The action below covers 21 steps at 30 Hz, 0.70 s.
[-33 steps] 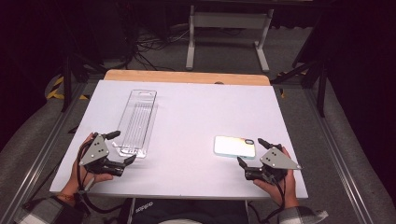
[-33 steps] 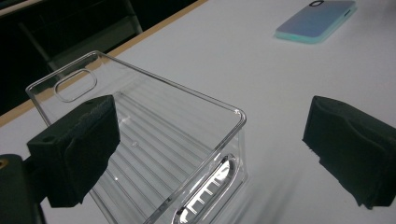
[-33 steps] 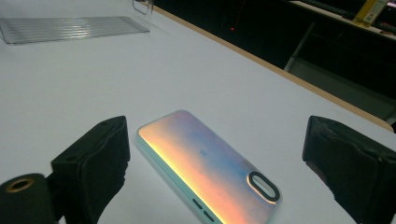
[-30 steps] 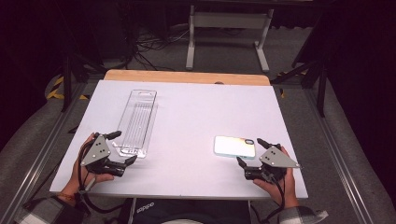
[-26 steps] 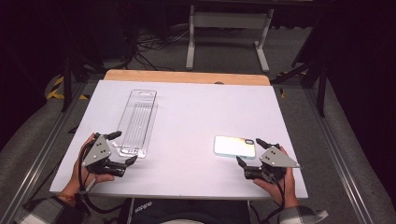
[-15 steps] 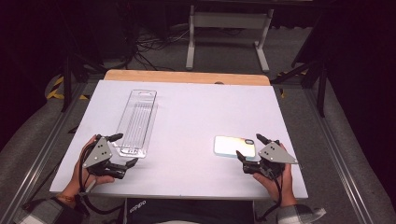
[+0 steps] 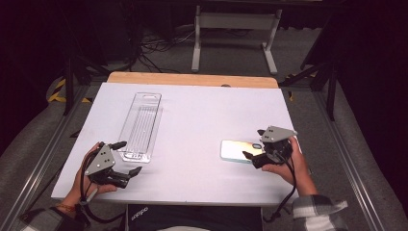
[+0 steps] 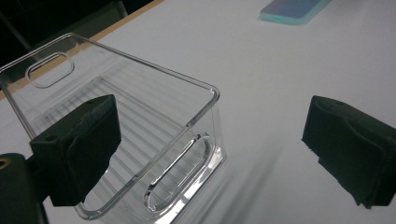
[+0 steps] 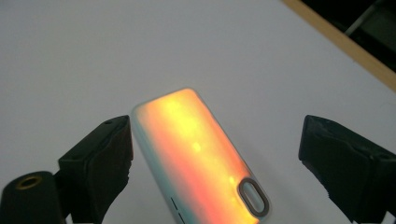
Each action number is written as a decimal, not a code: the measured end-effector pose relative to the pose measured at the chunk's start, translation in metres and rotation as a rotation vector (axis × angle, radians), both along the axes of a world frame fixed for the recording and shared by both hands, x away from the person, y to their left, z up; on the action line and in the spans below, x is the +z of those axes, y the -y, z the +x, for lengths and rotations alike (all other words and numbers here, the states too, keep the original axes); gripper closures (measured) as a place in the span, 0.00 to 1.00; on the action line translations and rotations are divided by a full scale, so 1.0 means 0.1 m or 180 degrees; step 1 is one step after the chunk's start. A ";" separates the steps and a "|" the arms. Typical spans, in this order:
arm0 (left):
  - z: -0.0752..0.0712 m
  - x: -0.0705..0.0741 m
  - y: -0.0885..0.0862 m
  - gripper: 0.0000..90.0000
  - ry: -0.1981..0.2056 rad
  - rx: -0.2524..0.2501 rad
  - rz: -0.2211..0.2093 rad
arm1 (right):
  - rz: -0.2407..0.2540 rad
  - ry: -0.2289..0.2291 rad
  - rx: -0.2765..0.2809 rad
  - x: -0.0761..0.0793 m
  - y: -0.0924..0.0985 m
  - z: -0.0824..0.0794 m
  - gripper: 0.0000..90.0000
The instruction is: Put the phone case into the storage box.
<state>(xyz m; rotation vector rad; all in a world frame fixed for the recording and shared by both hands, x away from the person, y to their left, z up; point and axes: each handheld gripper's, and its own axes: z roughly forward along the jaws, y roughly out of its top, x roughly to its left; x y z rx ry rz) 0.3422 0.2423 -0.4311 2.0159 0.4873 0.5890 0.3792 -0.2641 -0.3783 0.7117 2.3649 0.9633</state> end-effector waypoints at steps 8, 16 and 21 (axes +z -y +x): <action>0.01 -0.01 0.03 0.06 -0.0088 -0.0043 -0.0046 | -0.0982 -0.0891 0.0270 -0.09 -0.09 0.42 0.11; 0.01 -0.03 0.05 0.06 -0.0136 -0.0072 -0.0016 | -0.1506 -0.1347 0.0593 -0.32 -0.17 0.71 0.13; 0.00 -0.03 0.05 0.06 -0.0138 -0.0105 0.0008 | -0.1601 -0.1465 0.0766 -0.38 -0.21 0.79 0.16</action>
